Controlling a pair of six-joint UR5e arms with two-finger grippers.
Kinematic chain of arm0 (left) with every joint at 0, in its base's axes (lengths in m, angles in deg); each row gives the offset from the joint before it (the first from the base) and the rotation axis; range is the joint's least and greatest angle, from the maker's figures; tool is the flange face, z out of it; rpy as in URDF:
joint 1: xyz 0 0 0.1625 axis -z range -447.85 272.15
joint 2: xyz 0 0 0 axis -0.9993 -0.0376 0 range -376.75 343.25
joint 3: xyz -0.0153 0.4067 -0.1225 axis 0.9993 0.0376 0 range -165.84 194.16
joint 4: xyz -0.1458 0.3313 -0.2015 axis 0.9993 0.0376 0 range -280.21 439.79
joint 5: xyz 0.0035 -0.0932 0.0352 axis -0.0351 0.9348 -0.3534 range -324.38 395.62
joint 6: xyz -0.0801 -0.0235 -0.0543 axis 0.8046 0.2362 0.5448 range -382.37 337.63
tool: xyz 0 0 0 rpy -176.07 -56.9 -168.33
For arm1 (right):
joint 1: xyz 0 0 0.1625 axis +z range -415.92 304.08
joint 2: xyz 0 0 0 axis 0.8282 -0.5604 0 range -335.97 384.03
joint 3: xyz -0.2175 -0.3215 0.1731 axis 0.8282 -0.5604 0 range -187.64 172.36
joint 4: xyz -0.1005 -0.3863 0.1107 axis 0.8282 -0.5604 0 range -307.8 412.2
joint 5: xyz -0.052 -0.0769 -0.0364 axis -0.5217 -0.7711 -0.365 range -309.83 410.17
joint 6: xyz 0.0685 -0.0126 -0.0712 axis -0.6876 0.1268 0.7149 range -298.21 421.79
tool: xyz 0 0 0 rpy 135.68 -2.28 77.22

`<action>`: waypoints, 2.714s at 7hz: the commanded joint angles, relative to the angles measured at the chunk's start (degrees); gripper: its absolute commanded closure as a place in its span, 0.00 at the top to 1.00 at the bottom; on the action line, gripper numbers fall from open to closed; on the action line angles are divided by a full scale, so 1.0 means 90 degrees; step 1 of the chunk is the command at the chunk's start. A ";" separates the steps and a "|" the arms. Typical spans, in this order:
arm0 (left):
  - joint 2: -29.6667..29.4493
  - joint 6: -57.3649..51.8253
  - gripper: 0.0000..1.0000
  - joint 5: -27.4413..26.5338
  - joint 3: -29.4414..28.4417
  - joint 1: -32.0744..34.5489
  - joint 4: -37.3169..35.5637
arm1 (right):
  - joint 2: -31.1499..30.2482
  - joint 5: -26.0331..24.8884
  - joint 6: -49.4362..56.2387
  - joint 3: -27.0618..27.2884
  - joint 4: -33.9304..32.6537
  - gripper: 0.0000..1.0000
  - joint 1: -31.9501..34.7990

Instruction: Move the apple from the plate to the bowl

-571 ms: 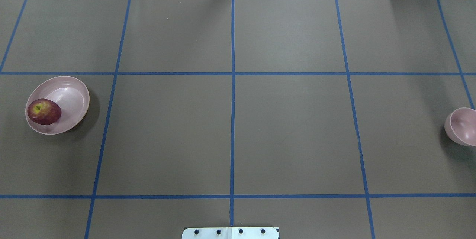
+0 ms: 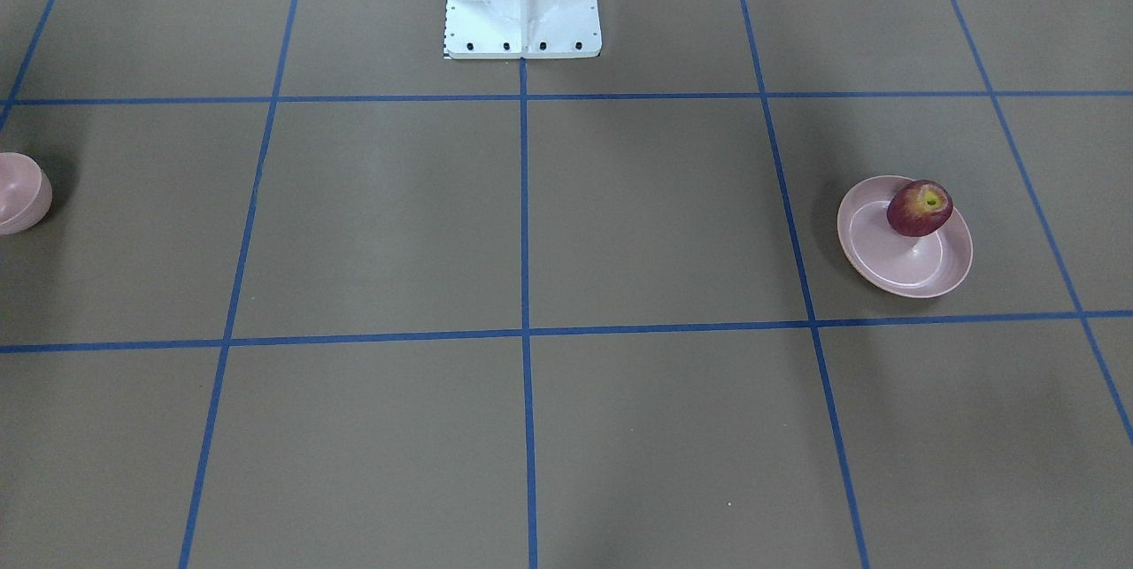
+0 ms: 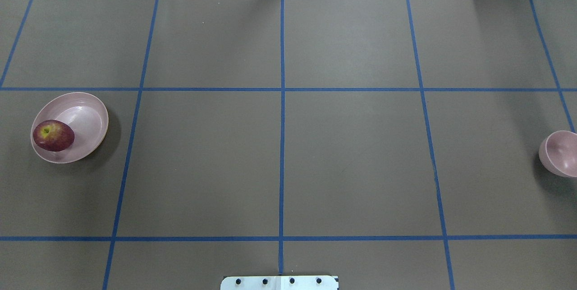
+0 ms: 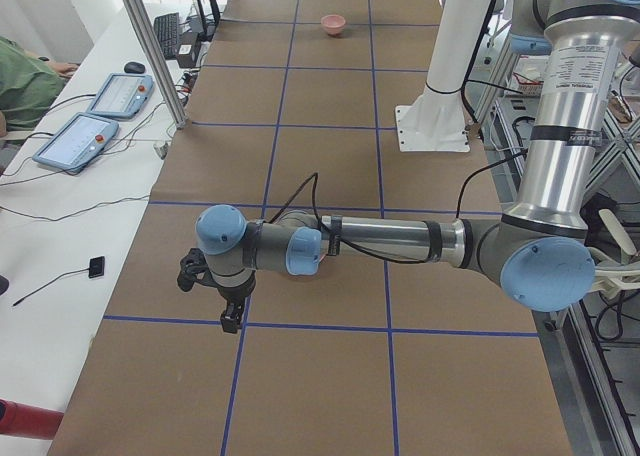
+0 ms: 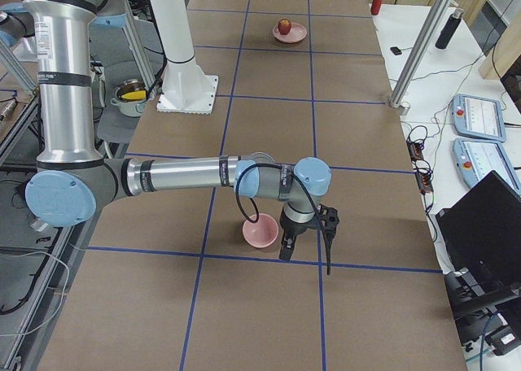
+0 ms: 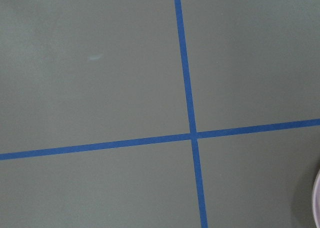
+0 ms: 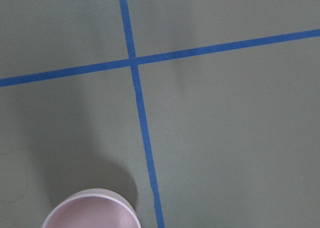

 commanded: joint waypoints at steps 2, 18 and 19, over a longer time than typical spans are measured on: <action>0.0000 -0.0001 0.99 -0.0008 0.0031 0.0000 0.0018 | -0.0009 -0.0008 -0.0004 0.0000 0.0005 1.00 0.0000; 0.0205 -0.0020 0.99 0.0021 0.0880 -0.0039 0.0213 | -0.1054 0.1272 -0.0091 -0.1034 0.2974 1.00 -0.1328; 0.0205 -0.0020 0.99 0.0030 0.0880 -0.0039 0.0213 | -0.1054 0.1272 -0.0091 -0.1065 0.2974 1.00 -0.1386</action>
